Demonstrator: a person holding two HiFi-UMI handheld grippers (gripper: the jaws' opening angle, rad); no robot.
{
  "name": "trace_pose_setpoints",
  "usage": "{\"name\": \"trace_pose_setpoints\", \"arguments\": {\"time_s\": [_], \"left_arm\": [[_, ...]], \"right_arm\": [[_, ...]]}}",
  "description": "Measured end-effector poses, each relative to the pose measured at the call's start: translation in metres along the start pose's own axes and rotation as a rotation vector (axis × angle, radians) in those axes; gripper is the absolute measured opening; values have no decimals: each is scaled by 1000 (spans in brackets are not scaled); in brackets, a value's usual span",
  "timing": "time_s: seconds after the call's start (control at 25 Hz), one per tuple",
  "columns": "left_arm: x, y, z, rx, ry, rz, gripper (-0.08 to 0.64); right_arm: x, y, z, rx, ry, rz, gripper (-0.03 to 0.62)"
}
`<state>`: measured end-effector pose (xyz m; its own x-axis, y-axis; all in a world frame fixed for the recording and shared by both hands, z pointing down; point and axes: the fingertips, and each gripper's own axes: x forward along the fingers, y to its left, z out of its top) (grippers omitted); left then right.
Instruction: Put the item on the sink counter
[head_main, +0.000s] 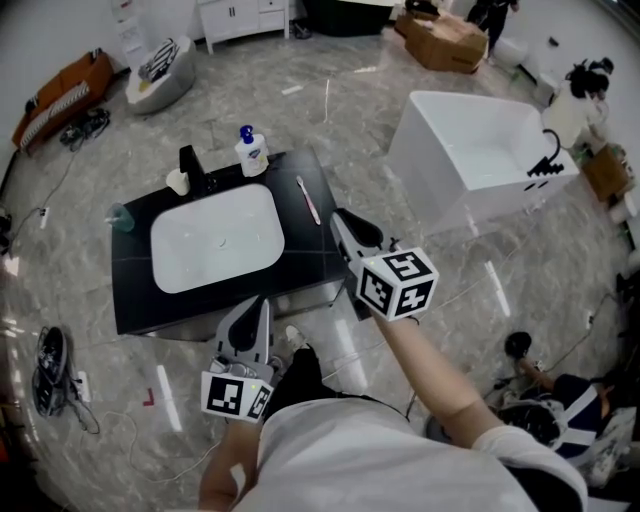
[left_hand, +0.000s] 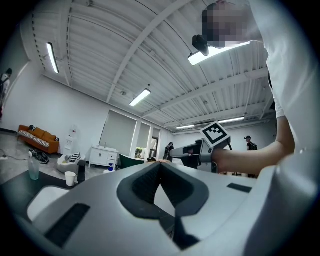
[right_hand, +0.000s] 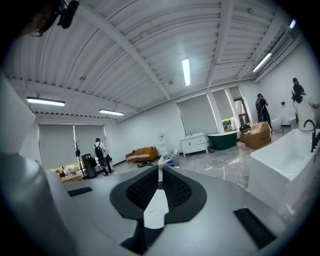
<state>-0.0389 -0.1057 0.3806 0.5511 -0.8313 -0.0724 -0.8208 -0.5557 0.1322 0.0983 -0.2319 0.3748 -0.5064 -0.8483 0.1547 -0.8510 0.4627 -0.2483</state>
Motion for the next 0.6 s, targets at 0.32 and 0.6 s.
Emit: {"name": "trace_pose_setpoints", "arguments": {"time_s": [0.32,0.6], "left_arm": [[-32,-15,11,35,-23,25,3],[-60,-15,23,59,-39,70,3]], "right_arm": [[-62,44,33,-62,-126,67,52],[-120,63,54,-151,-220,74,52]]}}
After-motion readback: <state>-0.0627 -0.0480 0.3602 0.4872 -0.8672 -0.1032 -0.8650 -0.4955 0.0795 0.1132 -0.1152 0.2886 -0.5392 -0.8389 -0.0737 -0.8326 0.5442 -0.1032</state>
